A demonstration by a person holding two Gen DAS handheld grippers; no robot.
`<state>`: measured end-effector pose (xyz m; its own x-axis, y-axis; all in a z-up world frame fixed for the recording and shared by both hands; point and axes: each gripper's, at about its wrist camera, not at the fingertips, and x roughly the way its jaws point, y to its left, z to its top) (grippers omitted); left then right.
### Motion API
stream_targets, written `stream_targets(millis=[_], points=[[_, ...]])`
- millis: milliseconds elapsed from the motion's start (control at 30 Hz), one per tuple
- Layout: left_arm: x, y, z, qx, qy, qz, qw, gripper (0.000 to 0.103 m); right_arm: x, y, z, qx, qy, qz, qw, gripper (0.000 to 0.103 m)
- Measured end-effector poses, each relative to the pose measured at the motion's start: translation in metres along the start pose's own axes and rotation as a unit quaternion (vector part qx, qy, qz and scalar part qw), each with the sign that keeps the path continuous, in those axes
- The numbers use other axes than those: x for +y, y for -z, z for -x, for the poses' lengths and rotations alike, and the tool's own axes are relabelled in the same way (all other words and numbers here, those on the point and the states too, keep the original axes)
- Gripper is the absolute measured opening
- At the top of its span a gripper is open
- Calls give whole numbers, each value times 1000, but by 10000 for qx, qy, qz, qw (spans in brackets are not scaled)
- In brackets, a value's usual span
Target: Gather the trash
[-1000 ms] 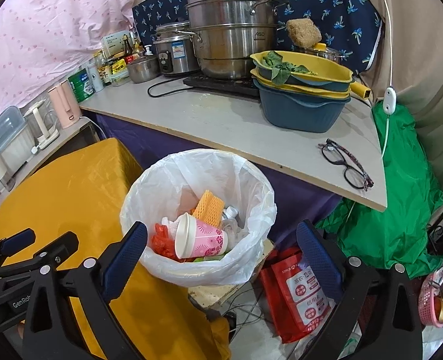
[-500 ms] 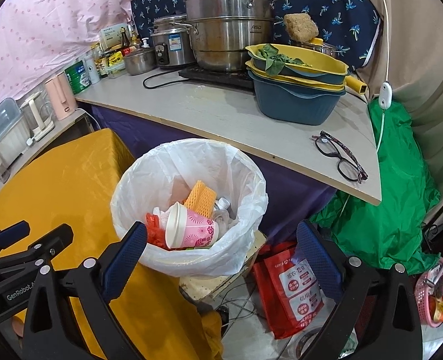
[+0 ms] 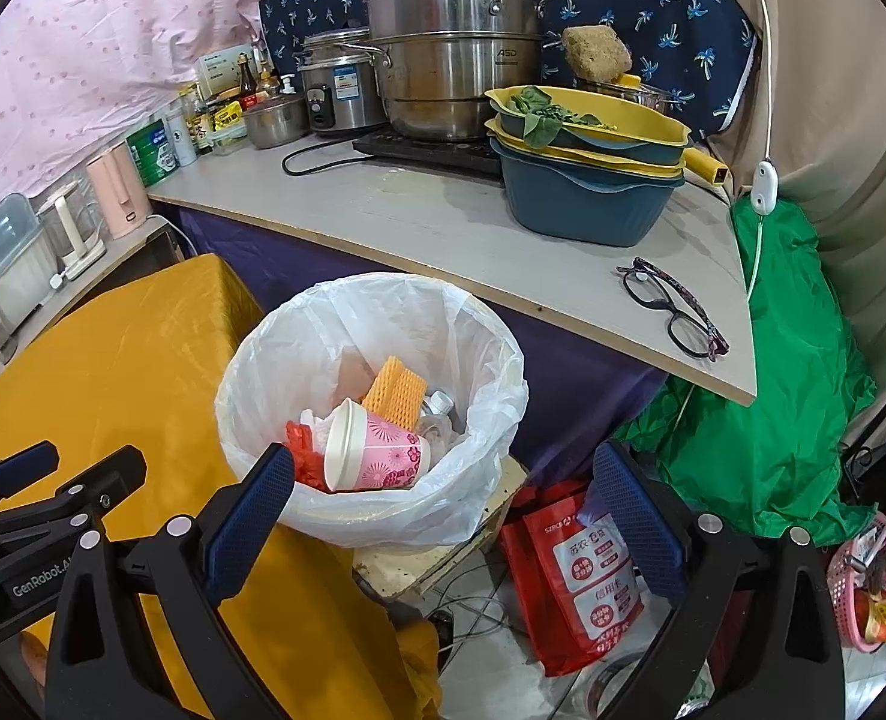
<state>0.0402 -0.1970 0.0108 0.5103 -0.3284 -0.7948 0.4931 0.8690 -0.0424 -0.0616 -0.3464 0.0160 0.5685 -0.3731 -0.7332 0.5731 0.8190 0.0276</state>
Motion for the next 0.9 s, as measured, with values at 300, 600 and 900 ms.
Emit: stream_targets(millis=[300, 600, 900], points=[[0, 3, 2, 6, 19, 18, 10000, 87, 4, 4, 1, 16, -12, 97, 10000, 96], [0, 5, 4, 33, 34, 69, 10000, 87, 6, 8, 4, -19, -21, 133, 9999, 96], [2, 9, 8, 13, 91, 104, 9999, 87, 4, 10, 10, -47, 10, 164, 9999, 96]])
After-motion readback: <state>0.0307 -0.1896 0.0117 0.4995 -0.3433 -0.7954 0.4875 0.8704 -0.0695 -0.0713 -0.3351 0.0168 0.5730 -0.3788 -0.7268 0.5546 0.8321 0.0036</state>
